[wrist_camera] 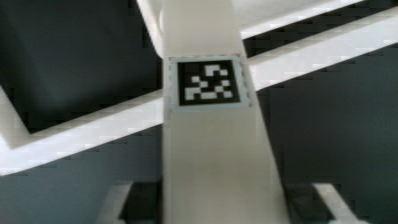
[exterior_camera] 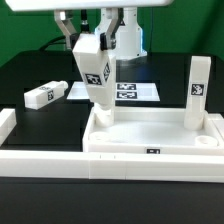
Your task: Assemble desk
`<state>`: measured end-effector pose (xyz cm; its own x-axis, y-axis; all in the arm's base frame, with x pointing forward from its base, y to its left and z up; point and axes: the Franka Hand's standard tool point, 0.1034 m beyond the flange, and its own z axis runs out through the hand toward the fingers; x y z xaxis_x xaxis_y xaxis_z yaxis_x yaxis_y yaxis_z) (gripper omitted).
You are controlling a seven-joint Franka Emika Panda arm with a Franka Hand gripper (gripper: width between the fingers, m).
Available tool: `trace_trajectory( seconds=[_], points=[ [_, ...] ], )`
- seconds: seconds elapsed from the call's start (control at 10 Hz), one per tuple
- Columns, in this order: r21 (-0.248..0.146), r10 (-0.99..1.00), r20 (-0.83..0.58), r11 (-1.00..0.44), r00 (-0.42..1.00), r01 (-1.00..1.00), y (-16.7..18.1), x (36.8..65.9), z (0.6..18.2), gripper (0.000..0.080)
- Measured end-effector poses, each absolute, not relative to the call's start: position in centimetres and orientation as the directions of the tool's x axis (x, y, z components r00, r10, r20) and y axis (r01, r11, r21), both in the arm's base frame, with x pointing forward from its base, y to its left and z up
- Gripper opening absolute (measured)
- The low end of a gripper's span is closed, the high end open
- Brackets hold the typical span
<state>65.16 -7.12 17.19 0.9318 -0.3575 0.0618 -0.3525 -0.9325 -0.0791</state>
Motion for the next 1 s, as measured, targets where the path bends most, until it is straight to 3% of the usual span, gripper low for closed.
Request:
trace_trajectory(
  seconds=[0.2, 0.3, 0.6, 0.8, 1.0],
  points=[
    [-0.078, -0.357, 0.066, -0.933, 0.932, -0.352, -7.1, 65.2, 17.1, 0.0292],
    [-0.081, -0.356, 0.153, -0.934, 0.922, -0.348, -7.1, 66.1, 17.2, 0.0292],
    [-0.111, -0.332, 0.399, -0.943, 0.855, -0.314, -1.2, 66.5, 17.7, 0.0293],
    [-0.127, -0.346, 0.395, -0.938, 0.851, -0.323, 0.9, 66.3, 17.4, 0.0293],
    [-0.120, -0.337, 0.395, -0.941, 0.855, -0.315, 0.7, 66.2, 17.2, 0.0293]
  ],
)
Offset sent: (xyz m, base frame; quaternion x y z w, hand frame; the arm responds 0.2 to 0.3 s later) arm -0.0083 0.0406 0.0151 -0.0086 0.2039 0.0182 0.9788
